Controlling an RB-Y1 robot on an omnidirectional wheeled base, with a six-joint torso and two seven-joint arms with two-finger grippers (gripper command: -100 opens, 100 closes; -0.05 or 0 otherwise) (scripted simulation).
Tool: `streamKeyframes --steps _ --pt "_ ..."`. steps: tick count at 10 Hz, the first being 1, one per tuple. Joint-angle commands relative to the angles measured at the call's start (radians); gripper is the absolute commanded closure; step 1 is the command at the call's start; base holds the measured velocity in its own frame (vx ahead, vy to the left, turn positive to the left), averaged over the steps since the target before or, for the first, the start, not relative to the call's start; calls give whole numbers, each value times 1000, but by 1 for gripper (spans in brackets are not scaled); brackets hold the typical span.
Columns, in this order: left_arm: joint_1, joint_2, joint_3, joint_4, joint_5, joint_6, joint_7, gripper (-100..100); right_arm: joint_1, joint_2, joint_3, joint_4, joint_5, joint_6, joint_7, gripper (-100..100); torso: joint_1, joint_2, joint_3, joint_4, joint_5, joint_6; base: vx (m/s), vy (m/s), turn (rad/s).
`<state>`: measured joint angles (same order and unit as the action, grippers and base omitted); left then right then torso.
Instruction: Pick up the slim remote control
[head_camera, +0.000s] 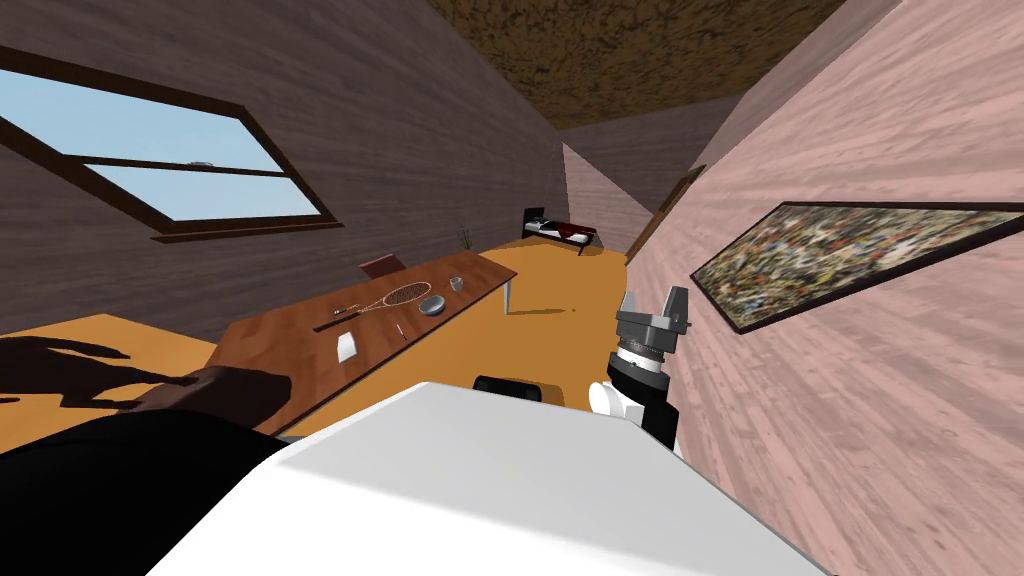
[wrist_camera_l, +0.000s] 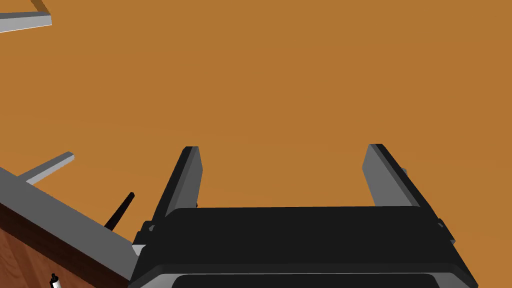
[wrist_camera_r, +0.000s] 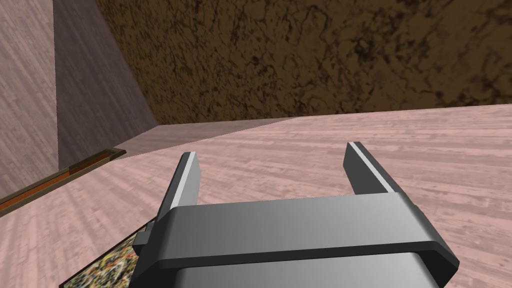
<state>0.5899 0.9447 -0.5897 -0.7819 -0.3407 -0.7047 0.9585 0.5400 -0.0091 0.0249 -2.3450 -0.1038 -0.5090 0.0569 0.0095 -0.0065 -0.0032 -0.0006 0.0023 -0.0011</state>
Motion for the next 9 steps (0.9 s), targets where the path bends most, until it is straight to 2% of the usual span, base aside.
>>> streamKeyframes --steps 1,2,3,4,5,7,8,9 --pt "-21 -4 -7 50 -5 -23 6 -100 0 0 0 0 0 0 0 0 0 0 0 0 0 0 35 53 -34" --pt "-21 -4 -7 64 -5 -23 6 -100 0 0 0 0 0 0 0 0 -3 2 1 0 -1 -1 4 11 22" --pt "-21 21 -22 100 -13 -28 33 -100 0 0 0 0 0 0 0 0 -6 4 2 1 -1 -1 49 60 -348" --pt "-21 21 -22 115 -13 -28 33 -100 0 0 0 0 0 0 0 0 -3 2 1 1 -1 1 52 102 -219" --pt "-21 42 -36 143 -21 -33 58 -100 0 0 0 0 0 0 0 0 -1 2 1 0 -1 -1 67 126 -289" --pt "-21 42 -36 154 -21 -33 58 -100 0 0 0 0 0 0 0 0 1 0 0 0 0 -1 53 94 -85" --pt "-21 60 -50 204 -27 -36 80 -100 0 0 0 0 0 0 0 0 -3 1 1 0 0 -1 50 110 -315" --pt "-21 73 -62 228 -33 -39 98 -100 0 0 0 0 0 0 0 0 0 1 1 0 -1 1 88 216 -459"
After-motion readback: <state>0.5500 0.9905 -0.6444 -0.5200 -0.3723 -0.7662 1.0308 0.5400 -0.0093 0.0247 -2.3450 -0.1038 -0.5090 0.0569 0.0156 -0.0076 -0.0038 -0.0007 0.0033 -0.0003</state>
